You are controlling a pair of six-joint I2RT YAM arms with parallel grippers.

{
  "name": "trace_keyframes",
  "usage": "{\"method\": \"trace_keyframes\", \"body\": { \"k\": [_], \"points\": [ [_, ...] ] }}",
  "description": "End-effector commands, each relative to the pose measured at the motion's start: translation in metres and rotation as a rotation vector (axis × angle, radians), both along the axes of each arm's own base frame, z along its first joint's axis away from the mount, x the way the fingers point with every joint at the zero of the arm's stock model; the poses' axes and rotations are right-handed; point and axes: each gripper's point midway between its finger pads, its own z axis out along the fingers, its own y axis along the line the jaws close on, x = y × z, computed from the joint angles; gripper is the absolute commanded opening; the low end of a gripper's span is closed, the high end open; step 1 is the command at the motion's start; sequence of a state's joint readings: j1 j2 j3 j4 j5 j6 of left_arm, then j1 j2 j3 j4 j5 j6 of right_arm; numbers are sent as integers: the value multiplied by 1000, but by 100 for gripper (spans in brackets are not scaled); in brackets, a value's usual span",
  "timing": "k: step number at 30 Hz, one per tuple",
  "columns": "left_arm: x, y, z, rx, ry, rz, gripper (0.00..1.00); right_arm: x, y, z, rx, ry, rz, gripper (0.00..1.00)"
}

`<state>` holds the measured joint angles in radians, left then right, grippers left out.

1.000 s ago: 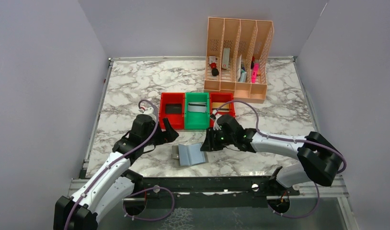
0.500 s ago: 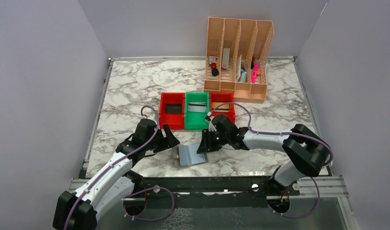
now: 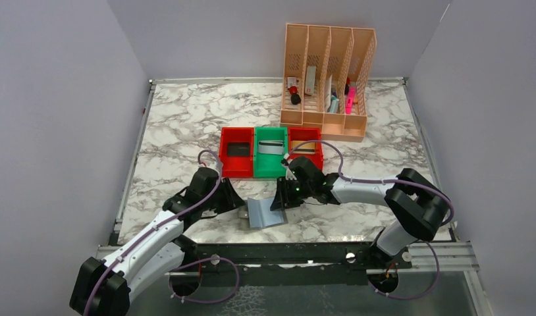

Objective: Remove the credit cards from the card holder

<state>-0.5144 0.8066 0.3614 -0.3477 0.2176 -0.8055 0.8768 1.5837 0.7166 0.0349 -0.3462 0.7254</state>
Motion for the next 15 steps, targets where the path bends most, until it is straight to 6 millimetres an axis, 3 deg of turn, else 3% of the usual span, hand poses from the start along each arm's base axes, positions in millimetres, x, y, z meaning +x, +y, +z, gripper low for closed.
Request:
{"method": "trace_keyframes", "body": {
  "k": [1,9,15],
  "points": [
    [0,-2,-4,-1,-5,2,33,10,-3,2,-35,-38,-33,36],
    [-2,-3,-10,5,1,-11,16,8,-2,-5,-55,-16,-20,36],
    [-1,-3,-12,10,-5,-10,11,17,-9,12,-71,-82,-50,36]
  ]
}}
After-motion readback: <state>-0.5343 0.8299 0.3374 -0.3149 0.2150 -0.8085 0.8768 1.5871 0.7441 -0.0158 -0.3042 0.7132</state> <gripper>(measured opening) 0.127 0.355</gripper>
